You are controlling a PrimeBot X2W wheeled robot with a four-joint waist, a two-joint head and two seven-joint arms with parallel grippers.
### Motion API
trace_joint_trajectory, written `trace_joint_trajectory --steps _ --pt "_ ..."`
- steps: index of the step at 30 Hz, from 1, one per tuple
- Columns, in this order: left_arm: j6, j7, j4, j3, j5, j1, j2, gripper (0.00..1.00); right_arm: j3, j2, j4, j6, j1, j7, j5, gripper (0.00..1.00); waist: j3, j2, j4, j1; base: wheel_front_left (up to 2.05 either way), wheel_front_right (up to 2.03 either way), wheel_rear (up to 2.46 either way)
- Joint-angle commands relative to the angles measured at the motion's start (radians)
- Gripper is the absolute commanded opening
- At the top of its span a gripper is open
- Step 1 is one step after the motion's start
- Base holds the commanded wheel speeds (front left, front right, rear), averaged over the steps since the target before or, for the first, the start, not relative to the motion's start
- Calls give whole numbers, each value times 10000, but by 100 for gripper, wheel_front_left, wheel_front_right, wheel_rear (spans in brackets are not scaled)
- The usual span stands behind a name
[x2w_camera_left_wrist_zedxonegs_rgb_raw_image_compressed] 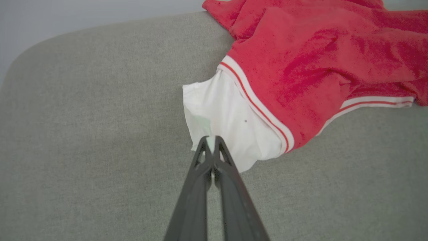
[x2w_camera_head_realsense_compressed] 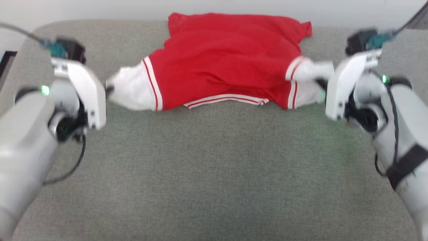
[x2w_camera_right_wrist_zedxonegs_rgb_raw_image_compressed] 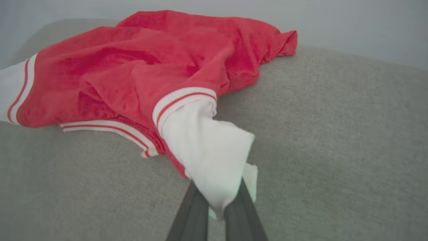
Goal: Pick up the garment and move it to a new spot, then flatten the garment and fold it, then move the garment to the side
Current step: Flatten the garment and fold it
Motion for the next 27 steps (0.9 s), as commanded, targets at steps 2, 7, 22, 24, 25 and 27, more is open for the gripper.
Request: trace_joint_trajectory --steps 2,7,22,24,25,27 --pt "146 370 -492 -27 -314 599 294 0 145 -361 -602 1 699 464 449 0 -278 0 -4 0 0 0 0" --pt "908 1161 -2169 -112 -825 1963 1173 0 190 -1121 -1994 1 2241 1654 1279 0 -738 0 18 0 0 0 0" --pt "4918 2573 -9698 -410 -2267 5700 4599 0 -1854 -2059 -6855 1 6870 5804 1860 0 -1161 0 43 0 0 0 0" --pt "5283 2600 -10239 -454 -2463 6049 4798 0 -2306 -1901 -7562 1 7439 6225 1622 0 -1059 0 59 0 0 0 0" --pt "5418 2555 -10433 -470 -2522 6187 4877 0 -2499 -1792 -7845 1 7722 6413 1494 0 -997 0 69 0 0 0 0" --pt "5595 2405 -10709 -460 -2669 6420 4900 0 -2889 -1506 -8317 1 8179 6629 1116 0 -843 0 85 0 0 0 0"
